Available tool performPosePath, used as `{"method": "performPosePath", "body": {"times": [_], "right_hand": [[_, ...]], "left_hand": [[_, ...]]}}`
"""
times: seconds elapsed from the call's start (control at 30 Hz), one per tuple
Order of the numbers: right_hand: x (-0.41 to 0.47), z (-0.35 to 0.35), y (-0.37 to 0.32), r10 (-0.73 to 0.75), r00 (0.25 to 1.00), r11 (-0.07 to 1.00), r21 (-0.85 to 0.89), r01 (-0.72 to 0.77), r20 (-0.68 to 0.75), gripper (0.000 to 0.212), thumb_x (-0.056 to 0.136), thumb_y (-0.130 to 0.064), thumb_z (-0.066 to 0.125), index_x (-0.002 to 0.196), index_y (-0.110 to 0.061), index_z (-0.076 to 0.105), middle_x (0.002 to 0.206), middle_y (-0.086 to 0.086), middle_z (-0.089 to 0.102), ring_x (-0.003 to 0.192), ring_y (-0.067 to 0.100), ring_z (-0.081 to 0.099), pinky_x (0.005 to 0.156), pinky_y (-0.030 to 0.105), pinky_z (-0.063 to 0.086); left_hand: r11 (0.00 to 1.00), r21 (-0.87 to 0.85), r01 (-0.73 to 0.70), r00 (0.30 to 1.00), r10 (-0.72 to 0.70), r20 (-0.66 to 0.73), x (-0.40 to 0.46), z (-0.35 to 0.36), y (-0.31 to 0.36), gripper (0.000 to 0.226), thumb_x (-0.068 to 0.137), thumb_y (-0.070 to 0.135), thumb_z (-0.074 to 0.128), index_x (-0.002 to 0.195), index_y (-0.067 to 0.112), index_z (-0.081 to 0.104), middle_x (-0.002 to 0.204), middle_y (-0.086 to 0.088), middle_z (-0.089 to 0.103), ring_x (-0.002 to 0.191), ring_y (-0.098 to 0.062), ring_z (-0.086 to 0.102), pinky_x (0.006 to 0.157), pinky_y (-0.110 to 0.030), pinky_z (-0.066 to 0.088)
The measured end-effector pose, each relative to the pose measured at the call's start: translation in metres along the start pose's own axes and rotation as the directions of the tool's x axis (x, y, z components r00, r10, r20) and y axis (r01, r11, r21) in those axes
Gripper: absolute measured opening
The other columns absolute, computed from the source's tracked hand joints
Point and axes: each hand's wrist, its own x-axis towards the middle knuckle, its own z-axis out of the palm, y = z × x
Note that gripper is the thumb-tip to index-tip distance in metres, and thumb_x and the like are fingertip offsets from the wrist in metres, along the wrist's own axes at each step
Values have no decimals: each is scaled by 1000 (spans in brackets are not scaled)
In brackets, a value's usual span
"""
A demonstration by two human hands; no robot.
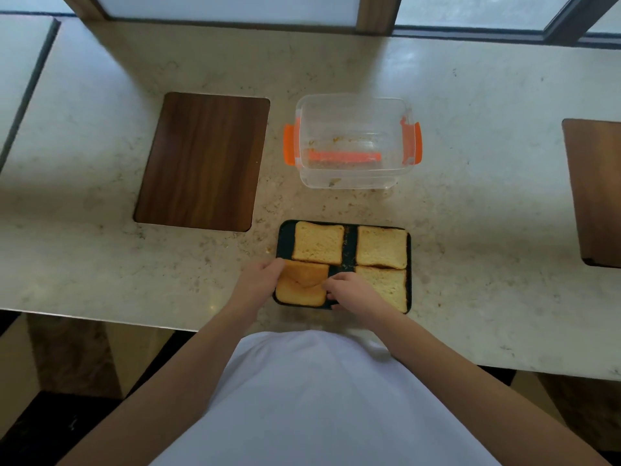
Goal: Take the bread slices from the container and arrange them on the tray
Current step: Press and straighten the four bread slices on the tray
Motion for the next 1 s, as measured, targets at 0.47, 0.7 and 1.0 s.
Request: {"method": "performPosePath", "body": {"times": [0.47, 0.7, 1.0], "right_hand": [[-18, -18, 7, -68, 998, 997, -31, 68, 7, 35, 94, -25, 51, 97, 6, 67, 77, 21, 57, 69, 33, 57, 66, 39, 46], [-26, -29, 32, -105, 988, 992, 54, 112, -117, 41, 95, -31, 57, 133, -15, 58, 112, -3, 59, 103, 17, 59, 83, 34, 47], [-21, -100, 43, -89, 914, 995, -4, 96, -396, 52, 94, -25, 56, 143, -7, 52, 131, 9, 61, 82, 12, 58, 72, 34, 52]], "left_hand": [[1000, -5, 10, 999, -10, -39, -13, 37, 13, 18, 93, 35, 55, 85, 20, 62, 94, -9, 64, 90, -23, 64, 86, -44, 56], [989, 104, -106, 994, 107, -8, -17, 36, 10, 25, 92, 36, 54, 111, 22, 61, 106, 2, 62, 96, -15, 60, 80, -36, 53], [1000, -12, -14, 971, 16, 240, -11, 99, 52, 46, 98, 22, 54, 144, 19, 49, 128, -3, 58, 115, -19, 59, 96, -37, 54]]}}
